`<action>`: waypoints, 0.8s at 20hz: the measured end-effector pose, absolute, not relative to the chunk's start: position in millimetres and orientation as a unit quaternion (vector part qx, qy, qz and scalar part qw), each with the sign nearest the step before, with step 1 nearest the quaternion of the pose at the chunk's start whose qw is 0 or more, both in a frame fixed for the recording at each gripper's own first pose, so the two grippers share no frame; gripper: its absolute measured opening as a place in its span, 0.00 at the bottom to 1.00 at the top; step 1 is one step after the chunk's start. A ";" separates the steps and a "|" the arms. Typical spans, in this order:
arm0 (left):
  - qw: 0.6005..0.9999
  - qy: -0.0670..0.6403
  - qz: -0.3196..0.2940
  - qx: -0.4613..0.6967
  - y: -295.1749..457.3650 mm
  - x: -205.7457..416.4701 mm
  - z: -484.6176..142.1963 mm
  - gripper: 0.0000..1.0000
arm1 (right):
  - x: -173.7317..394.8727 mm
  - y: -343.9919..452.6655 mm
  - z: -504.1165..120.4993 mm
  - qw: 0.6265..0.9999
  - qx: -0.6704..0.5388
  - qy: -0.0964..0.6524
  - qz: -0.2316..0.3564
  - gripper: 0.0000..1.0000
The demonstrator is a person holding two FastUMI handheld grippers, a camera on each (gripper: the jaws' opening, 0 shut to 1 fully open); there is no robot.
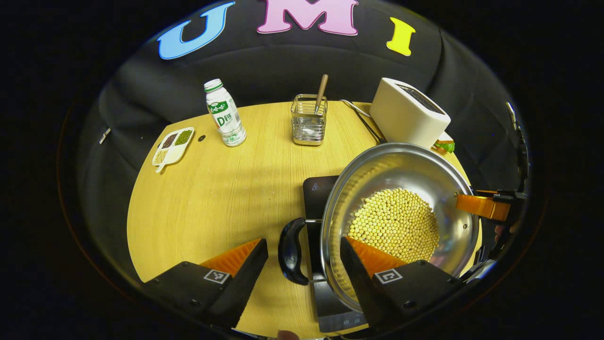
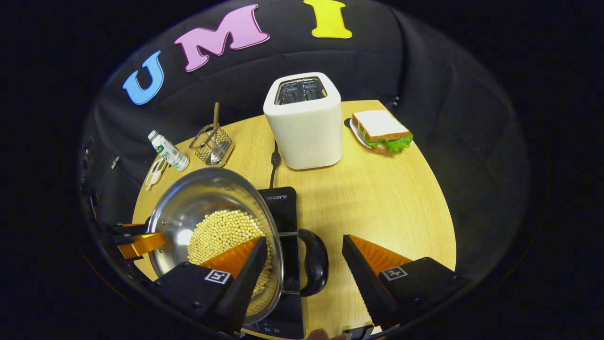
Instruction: First push the handle of the pot to place it horizontally, then grasp the pot with both hands and set it on the induction cooktop.
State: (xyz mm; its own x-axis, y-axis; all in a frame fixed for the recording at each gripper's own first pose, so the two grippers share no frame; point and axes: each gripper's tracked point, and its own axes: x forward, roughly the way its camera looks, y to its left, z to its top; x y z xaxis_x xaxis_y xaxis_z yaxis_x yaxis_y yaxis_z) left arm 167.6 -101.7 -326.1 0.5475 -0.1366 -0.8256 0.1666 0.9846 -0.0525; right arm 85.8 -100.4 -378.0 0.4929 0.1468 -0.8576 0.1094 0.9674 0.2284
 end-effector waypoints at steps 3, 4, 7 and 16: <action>0.892 0.442 -0.088 0.017 -101.7 163.1 -301.9 0.95 | 88.1 -110.7 -356.5 0.872 0.129 0.472 -0.007 0.99; 0.899 0.430 -0.088 0.019 -101.2 162.8 -290.6 0.95 | 89.7 -113.5 -346.8 0.878 0.133 0.459 -0.012 0.99; 0.922 0.376 -0.090 0.020 -103.7 165.0 -249.2 0.95 | 94.3 -120.7 -309.8 0.900 0.138 0.414 -0.026 0.99; 0.974 0.195 -0.118 0.002 -126.5 152.6 -113.2 0.95 | 103.6 -121.1 -153.3 0.964 0.138 0.224 -0.035 0.98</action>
State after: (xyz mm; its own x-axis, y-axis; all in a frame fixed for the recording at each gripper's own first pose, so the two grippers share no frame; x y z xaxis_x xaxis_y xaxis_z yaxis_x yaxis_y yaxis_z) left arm 152.6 -126.5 -113.2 0.8965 -0.2287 -0.3795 0.2305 0.9722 -0.0415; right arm 103.6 -121.1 -153.3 0.8970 -0.0061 -0.4419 0.1297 0.9595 0.2500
